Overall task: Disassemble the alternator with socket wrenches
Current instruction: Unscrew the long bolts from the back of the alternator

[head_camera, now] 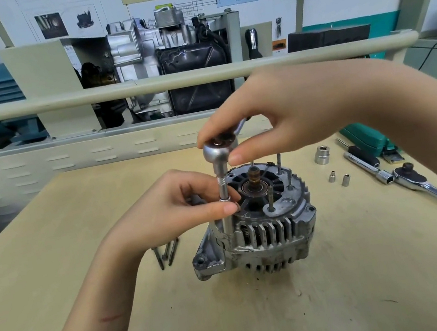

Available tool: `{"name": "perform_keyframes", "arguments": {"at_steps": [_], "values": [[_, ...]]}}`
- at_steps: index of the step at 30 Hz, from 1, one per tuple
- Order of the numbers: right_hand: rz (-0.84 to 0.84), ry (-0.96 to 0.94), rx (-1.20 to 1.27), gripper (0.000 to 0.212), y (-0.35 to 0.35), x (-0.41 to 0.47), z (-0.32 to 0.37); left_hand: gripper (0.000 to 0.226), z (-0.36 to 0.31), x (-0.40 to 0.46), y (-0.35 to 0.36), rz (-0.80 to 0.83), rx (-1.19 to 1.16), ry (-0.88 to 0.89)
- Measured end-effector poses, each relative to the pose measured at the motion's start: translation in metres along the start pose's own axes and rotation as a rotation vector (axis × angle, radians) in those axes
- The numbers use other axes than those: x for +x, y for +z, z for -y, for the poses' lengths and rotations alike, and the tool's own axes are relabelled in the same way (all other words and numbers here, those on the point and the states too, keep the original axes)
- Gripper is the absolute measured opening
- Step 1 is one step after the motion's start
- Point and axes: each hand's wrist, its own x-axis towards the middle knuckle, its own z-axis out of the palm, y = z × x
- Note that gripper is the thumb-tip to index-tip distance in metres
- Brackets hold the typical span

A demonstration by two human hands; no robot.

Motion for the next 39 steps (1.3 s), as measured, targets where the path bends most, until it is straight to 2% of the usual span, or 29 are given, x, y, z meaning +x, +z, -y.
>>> {"name": "perform_keyframes", "arguments": {"at_steps": [3,8,12,16,20,26,33,36,39], "values": [[-0.029,-0.003,-0.035,0.029,0.001,0.001,0.002,0.002,-0.001,0.000,0.000,-0.022,0.033,-0.003],[-0.078,0.054,-0.109,0.047,0.005,0.004,0.006,0.012,-0.001,0.002,0.003,-0.069,0.103,0.025],[-0.059,0.044,-0.104,0.045,0.004,0.002,0.008,0.003,-0.001,0.000,0.001,-0.046,0.047,0.007],[0.023,0.048,-0.071,0.034,-0.002,0.002,0.008,0.015,-0.002,-0.002,-0.002,0.014,-0.022,-0.005],[0.019,0.043,-0.092,0.038,-0.003,0.001,0.010,0.007,-0.002,-0.001,-0.001,-0.042,0.053,0.005],[-0.019,0.089,-0.162,0.047,0.002,0.001,0.012,0.020,-0.002,0.000,0.002,-0.106,0.130,-0.002],[0.037,0.051,-0.083,0.038,-0.002,-0.001,0.008,0.013,-0.001,-0.001,-0.001,-0.001,0.052,-0.011],[0.018,0.011,-0.054,0.034,-0.003,-0.002,0.007,0.012,-0.001,0.000,0.000,-0.029,0.081,-0.001],[-0.005,0.010,-0.102,0.038,-0.001,-0.001,0.008,0.020,0.000,0.000,0.001,-0.080,0.143,0.013]]}}
